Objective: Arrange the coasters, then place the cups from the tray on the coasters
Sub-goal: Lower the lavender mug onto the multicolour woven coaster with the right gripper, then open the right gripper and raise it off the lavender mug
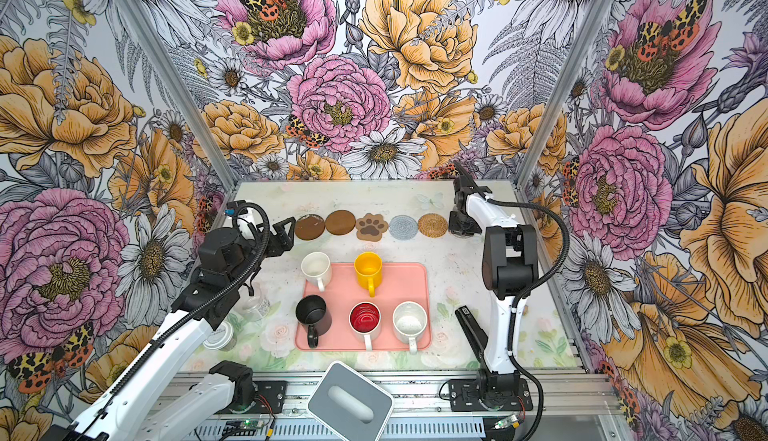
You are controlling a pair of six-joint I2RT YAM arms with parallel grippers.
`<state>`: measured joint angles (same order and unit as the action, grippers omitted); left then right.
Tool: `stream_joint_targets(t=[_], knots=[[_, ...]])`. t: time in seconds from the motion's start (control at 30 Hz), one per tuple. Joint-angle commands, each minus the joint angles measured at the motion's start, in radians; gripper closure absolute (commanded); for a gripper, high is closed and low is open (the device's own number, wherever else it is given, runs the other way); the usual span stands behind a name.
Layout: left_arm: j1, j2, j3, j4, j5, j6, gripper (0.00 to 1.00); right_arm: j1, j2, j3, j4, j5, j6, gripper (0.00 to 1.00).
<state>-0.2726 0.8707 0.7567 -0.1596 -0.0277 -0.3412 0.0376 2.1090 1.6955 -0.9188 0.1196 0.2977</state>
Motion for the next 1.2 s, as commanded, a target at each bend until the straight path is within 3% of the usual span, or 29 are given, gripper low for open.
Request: stream_joint_targets(t=[0.0, 0.6, 1.17], knots=[[0.009, -0.021, -0.017, 0.005, 0.015, -0.001, 0.12, -0.005, -0.004, -0.026, 0.033, 0.0, 0.01, 0.93], [0.01, -0.042, -0.019, 0.0, 0.018, -0.001, 0.12, -0.004, -0.083, -0.098, 0.043, 0.001, 0.018, 0.47], [0.012, -0.042, -0.016, -0.023, 0.009, 0.01, 0.12, 0.054, -0.494, -0.289, 0.046, 0.093, 0.05, 0.38]])
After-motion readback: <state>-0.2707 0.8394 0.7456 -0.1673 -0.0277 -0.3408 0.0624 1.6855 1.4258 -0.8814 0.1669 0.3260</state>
